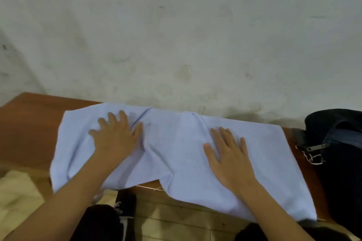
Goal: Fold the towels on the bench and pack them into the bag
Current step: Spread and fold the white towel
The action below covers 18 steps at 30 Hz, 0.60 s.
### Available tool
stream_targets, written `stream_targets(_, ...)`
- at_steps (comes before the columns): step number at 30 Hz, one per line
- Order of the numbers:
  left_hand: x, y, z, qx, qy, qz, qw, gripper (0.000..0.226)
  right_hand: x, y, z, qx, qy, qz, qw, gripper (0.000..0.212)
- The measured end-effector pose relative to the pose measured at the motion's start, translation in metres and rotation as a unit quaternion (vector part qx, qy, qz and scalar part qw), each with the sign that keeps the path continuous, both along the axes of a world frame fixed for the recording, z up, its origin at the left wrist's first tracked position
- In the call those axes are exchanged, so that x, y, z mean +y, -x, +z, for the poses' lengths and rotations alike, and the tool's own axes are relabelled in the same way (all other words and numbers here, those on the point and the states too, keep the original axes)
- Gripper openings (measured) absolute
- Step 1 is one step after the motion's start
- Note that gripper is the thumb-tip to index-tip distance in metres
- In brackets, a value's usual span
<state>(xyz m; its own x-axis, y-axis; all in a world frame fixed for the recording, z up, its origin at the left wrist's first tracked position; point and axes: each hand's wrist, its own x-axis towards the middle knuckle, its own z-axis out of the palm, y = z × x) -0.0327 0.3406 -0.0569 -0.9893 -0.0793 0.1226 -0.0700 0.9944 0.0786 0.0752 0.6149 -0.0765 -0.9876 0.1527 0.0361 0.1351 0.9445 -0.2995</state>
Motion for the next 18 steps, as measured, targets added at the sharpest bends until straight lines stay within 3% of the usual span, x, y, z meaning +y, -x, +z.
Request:
stream_targets(3,-0.035,-0.009,0.008,-0.138,-0.031,0.111,0.984,0.098,-0.004,0.004,-0.001,-0.027,0.006,0.0,1.0,0.104)
stream_targets(6,-0.061,0.003,-0.009,-0.164,-0.041,0.136,0.976,0.108,-0.002,0.004,-0.005,-0.027,-0.003,-0.004,1.0,0.113)
stream_targets(10,-0.098,0.035,-0.019,-0.114,-0.013,0.059,0.992,0.1,0.008,0.005,-0.01,-0.026,-0.002,-0.008,1.0,0.097)
stream_targets(13,-0.128,0.058,-0.019,-0.108,-0.002,-0.028,0.994,0.09,0.008,0.003,-0.012,-0.031,-0.046,-0.006,0.998,0.109)
stream_targets(18,-0.158,0.072,-0.019,-0.11,-0.015,-0.116,0.987,0.097,0.0,-0.001,-0.008,-0.041,-0.084,0.001,0.996,0.087)
